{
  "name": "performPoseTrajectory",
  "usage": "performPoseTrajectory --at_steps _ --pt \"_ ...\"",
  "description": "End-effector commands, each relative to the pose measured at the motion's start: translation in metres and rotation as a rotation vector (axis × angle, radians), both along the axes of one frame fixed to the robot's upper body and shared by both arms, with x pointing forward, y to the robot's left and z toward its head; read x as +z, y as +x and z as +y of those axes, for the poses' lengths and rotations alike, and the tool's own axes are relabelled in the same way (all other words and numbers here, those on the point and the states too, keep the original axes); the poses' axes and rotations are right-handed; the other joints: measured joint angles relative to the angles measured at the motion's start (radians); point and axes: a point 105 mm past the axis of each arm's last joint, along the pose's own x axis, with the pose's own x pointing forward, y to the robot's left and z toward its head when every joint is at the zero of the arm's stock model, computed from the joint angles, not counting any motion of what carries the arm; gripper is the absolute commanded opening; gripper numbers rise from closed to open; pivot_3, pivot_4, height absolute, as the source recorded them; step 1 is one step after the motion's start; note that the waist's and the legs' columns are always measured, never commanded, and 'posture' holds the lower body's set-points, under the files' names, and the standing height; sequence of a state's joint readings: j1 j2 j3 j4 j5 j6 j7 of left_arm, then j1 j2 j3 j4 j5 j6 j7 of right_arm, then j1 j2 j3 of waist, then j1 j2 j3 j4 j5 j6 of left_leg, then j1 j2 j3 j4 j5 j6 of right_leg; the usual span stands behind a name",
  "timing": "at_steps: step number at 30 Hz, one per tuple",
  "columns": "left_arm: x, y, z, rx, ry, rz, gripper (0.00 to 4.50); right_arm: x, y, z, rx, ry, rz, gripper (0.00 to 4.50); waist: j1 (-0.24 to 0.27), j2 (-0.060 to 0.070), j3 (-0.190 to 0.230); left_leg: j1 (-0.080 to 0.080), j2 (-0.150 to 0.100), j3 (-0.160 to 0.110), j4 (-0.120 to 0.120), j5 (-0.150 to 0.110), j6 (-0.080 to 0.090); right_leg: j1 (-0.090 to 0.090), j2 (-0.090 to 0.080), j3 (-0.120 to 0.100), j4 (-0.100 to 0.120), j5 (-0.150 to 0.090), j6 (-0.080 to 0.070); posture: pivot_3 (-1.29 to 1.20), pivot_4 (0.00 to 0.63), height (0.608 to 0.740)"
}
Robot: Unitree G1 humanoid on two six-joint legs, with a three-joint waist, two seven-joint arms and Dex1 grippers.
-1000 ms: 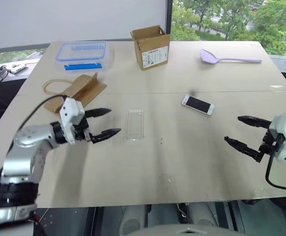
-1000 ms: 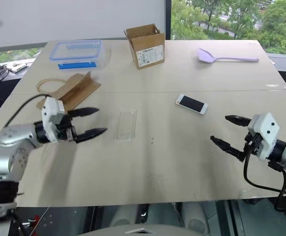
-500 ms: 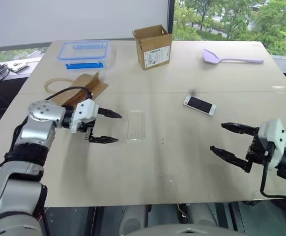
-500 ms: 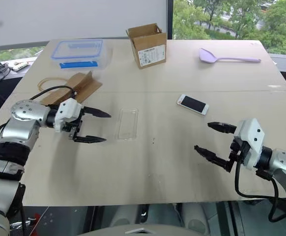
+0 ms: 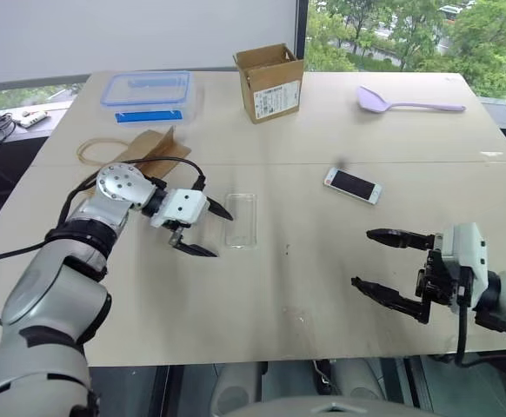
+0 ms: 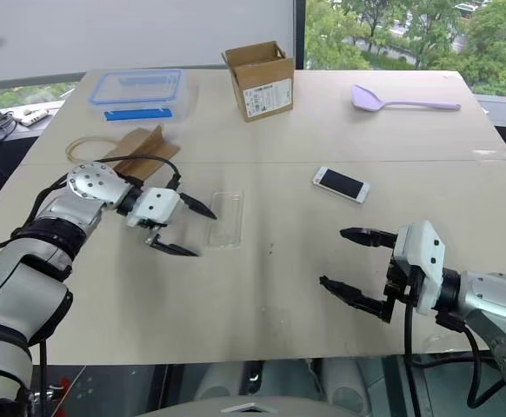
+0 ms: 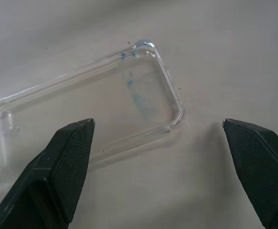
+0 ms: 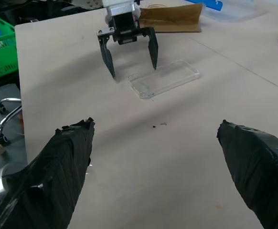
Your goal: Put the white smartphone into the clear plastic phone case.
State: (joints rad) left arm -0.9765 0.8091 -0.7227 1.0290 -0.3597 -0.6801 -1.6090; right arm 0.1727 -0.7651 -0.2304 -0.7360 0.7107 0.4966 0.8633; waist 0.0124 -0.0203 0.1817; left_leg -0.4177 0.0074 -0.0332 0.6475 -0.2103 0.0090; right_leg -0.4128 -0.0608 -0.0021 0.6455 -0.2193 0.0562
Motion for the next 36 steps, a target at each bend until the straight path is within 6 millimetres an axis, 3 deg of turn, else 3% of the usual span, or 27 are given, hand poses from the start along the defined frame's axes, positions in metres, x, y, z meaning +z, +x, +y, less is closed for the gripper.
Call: performPoseTrajectory --at_steps 1,7,9,16,18,22,29,36 --pt "0.002 0.004 -0.010 -0.036 -0.004 -0.016 3.60 0.007 -0.004 0.005 0.011 0.007 -0.053 4.50 0.003 0.000 0.000 0.000 0.000 0.000 0.000 0.000 0.000 0.000 0.000 0.000 0.000 0.000 0.000 0.00 0.150 0.740" --pt "0.000 0.002 -0.021 -0.077 -0.014 -0.003 0.74 0.009 -0.005 0.007 0.000 0.011 -0.058 4.50 0.002 0.000 0.000 0.000 0.000 -0.001 0.003 0.000 0.001 0.002 0.000 0.000 0.000 -0.001 -0.002 0.00 0.150 0.740" --pt "0.001 0.001 -0.024 -0.082 -0.026 0.002 0.05 0.009 -0.005 0.008 -0.005 0.010 -0.060 4.50 0.002 0.000 0.000 0.000 0.000 -0.001 0.003 0.000 0.001 0.002 0.000 0.000 0.000 -0.001 -0.002 0.00 0.150 0.740" --pt "0.024 0.004 -0.048 -0.036 -0.131 0.088 0.05 0.012 -0.003 0.010 -0.020 0.014 -0.072 4.50 0.001 -0.001 0.000 0.000 0.000 -0.001 0.003 0.000 0.001 0.002 0.000 0.000 0.001 -0.001 -0.001 0.00 0.150 0.740" --pt "0.028 0.014 -0.061 0.031 -0.113 0.031 0.05 0.014 -0.001 0.012 -0.026 0.015 -0.082 4.50 0.001 0.000 0.000 0.000 0.000 -0.001 0.003 0.000 0.001 0.002 0.000 0.000 0.001 0.000 0.000 0.00 0.150 0.740" --pt "0.037 0.014 -0.085 0.106 -0.186 0.059 0.05 0.015 0.001 0.014 -0.038 0.012 -0.094 4.50 0.000 -0.001 0.000 0.000 0.000 -0.001 0.003 0.000 0.001 0.002 0.000 0.000 0.001 0.001 0.002 0.00 0.150 0.740" --pt "0.021 0.017 -0.111 0.361 -0.140 0.134 0.05 0.017 0.007 0.012 -0.062 0.009 -0.107 4.50 -0.004 0.000 0.000 0.000 0.000 -0.001 0.003 0.000 0.001 0.002 0.001 0.000 0.001 0.001 0.003 0.00 0.150 0.740" --pt "0.006 0.007 -0.157 0.496 -0.120 0.201 0.05 0.014 0.009 0.011 -0.087 0.011 -0.113 4.50 0.000 -0.001 0.000 0.000 -0.001 -0.002 0.004 0.000 0.001 0.002 0.001 0.001 0.001 0.001 0.003 0.00 0.150 0.740"
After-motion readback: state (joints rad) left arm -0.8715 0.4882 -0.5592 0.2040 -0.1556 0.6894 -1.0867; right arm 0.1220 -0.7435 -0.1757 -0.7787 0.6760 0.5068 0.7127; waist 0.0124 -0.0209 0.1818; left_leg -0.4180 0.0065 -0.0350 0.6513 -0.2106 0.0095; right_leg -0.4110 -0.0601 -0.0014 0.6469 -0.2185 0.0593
